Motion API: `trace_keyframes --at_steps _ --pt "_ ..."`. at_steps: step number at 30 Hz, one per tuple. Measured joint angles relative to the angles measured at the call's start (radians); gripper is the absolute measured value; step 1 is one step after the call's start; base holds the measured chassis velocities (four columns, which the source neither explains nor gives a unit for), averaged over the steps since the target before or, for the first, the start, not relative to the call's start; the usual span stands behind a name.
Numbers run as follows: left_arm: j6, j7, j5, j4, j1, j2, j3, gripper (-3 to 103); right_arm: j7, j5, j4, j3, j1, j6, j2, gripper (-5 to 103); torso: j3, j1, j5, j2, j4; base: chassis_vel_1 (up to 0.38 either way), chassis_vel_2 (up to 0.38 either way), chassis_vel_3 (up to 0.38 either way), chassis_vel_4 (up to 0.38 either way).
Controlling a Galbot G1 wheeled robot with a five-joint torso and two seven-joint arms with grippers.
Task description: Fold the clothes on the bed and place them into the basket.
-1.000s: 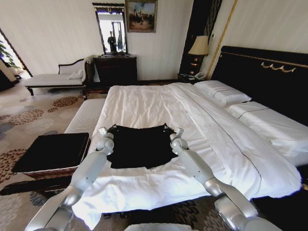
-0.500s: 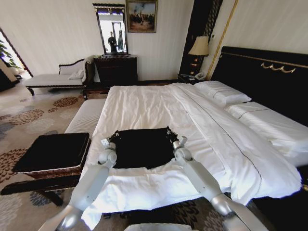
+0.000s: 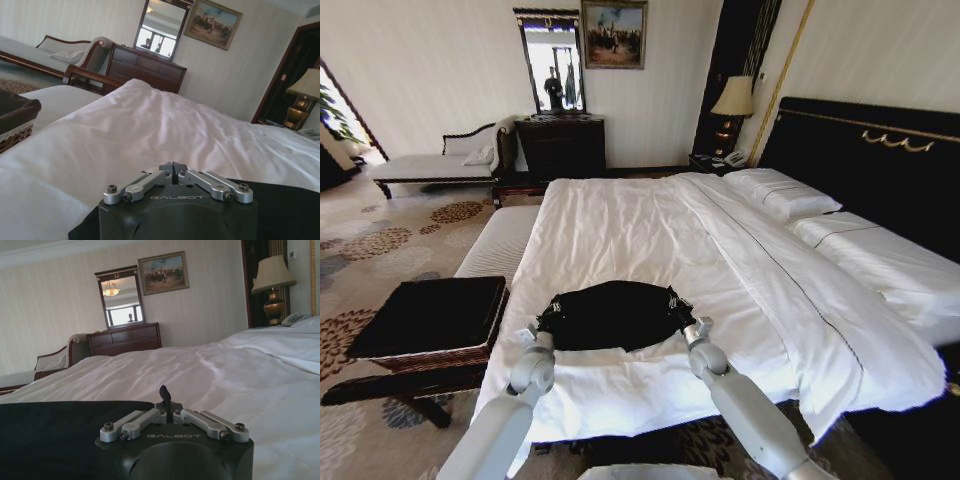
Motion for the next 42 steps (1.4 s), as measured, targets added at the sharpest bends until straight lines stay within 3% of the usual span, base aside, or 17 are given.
trace_keyframes --at_steps 15,32,35,39,42 --pt "-0.032 0.003 0.062 -0.059 0.163 0.01 -0.042 0 -0.013 -0.068 0.058 0.033 -0.141 0.032 0.028 0 0.0 0.0 0.0001 0.0 0.0002 0.0 0.0 0.0 0.0" --pt "-0.031 0.003 0.129 -0.101 0.209 0.013 -0.025 0 -0.039 -0.088 0.108 0.083 -0.244 0.048 0.02 0 0.0 0.0 0.0002 0.0 -0.0002 0.0 0.0 0.0 0.0" --pt "-0.022 0.0 0.165 -0.13 0.243 0.023 -0.023 0 -0.059 -0.095 0.108 0.094 -0.258 0.061 0.017 16 0.0 0.0 0.0002 0.0 -0.0001 0.0 0.0 0.0 0.0" --pt "-0.003 -0.008 0.161 -0.179 0.288 0.032 -0.053 4 -0.063 -0.095 0.136 0.115 -0.291 0.072 0.012 27 0.0 0.0 0.0003 0.0 -0.0001 0.0 0.0 0.0 0.0" --pt "0.003 -0.001 0.17 -0.233 0.339 0.043 -0.099 20 -0.058 -0.092 0.196 0.168 -0.344 0.075 0.011 42 0.0 0.0 0.0003 0.0 -0.0002 0.0 0.0 0.0 0.0"
